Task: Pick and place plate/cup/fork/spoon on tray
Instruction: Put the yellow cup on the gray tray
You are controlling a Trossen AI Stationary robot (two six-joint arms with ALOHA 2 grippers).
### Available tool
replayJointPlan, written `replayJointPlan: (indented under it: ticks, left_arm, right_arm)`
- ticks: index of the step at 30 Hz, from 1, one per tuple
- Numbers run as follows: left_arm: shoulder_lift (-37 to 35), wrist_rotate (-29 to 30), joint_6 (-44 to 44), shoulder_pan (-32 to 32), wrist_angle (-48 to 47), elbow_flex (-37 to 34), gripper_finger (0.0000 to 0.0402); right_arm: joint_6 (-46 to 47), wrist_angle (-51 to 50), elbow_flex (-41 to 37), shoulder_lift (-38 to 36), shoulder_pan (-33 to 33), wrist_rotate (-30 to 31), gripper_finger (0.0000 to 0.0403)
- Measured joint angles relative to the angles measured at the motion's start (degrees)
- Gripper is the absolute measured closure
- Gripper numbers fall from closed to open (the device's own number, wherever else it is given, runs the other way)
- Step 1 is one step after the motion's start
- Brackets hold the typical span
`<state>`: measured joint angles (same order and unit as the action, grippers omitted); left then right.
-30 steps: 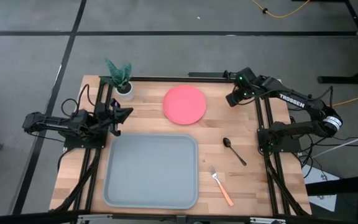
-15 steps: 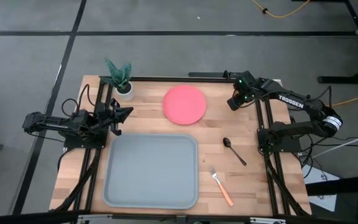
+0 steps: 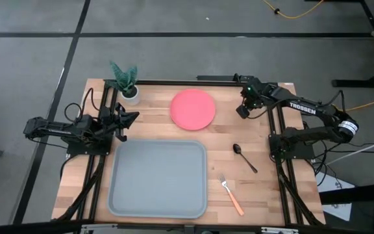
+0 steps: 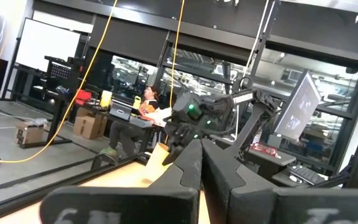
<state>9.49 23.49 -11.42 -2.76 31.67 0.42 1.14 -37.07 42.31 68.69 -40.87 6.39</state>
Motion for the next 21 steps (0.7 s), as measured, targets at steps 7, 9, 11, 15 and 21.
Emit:
replayJointPlan:
  ticks: [7,9,11,15,21]
  left_arm:
    - [-0.01,-0.04,-0.02,0.0,0.02,-0.02,0.0401]
    - [-0.01,-0.05,-0.02,0.0,0.02,-0.02,0.0401]
    - [0.0,-0.07,-0.02,0.0,0.02,-0.02,0.0401]
    - [-0.02,-0.11,-0.19,0.02,0.08,-0.02,0.0401]
    - [-0.02,-0.6,-0.52,0.0,0.1,-0.01,0.0401]
  right_arm:
    - [6.96,0.43,8.72,-1.01,13.59,-19.55,0.0399]
    - [10.69,3.45,10.65,-1.02,18.88,-24.34,0.0399]
    - [14.18,8.81,11.92,-1.01,24.9,-26.66,0.04]
    - [15.81,22.19,13.14,-0.97,36.77,-24.29,0.0401]
    - [12.79,24.83,13.15,1.39,49.72,-9.96,0.0401]
